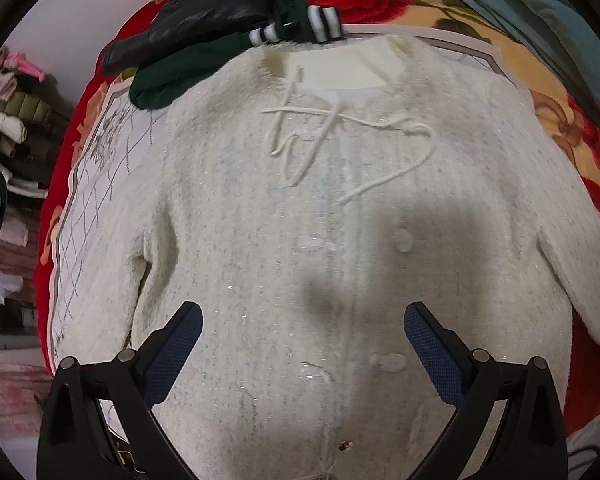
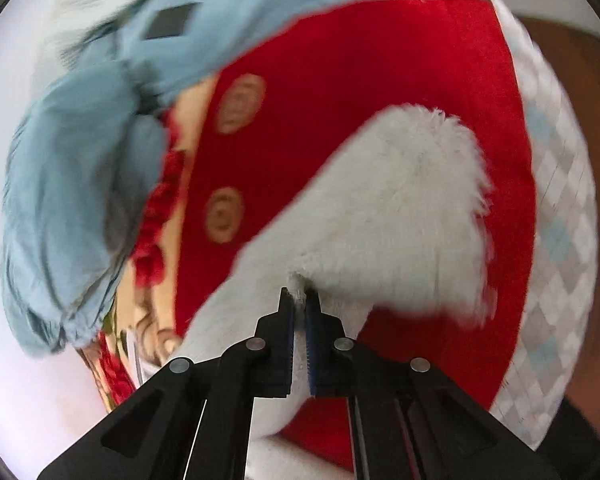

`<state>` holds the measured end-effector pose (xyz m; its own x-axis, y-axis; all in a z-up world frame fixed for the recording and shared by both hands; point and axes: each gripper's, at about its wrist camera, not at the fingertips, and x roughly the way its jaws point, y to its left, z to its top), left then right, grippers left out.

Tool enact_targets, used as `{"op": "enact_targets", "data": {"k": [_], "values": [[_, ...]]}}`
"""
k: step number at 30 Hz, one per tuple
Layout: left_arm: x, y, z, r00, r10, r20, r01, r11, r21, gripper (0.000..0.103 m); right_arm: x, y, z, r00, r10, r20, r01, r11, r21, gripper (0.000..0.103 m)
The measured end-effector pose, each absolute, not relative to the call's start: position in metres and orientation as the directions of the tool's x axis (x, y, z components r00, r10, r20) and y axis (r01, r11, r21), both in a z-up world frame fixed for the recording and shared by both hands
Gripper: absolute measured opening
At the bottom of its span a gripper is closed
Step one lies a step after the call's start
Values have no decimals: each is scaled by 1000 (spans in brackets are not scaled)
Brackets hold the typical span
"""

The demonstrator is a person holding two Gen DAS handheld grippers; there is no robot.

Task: Fold large clothes
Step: 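Grasp the cardigan sleeve cuff with the right gripper while the left tool approaches the body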

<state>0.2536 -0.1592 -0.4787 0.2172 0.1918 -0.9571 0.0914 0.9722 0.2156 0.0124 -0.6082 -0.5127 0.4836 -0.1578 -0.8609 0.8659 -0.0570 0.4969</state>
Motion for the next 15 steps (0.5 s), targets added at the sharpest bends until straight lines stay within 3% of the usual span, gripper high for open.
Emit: {"op": "enact_targets", "data": {"k": [8, 15], "values": [[248, -88, -467, 258, 184, -948, -9, 982, 188, 103, 100, -517, -400, 559, -180, -809, 791, 410, 455, 4], [238, 6, -475, 225, 236, -945, -176, 964, 198, 103, 250, -327, -374, 591, 5, -807, 430, 844, 320, 4]]}}
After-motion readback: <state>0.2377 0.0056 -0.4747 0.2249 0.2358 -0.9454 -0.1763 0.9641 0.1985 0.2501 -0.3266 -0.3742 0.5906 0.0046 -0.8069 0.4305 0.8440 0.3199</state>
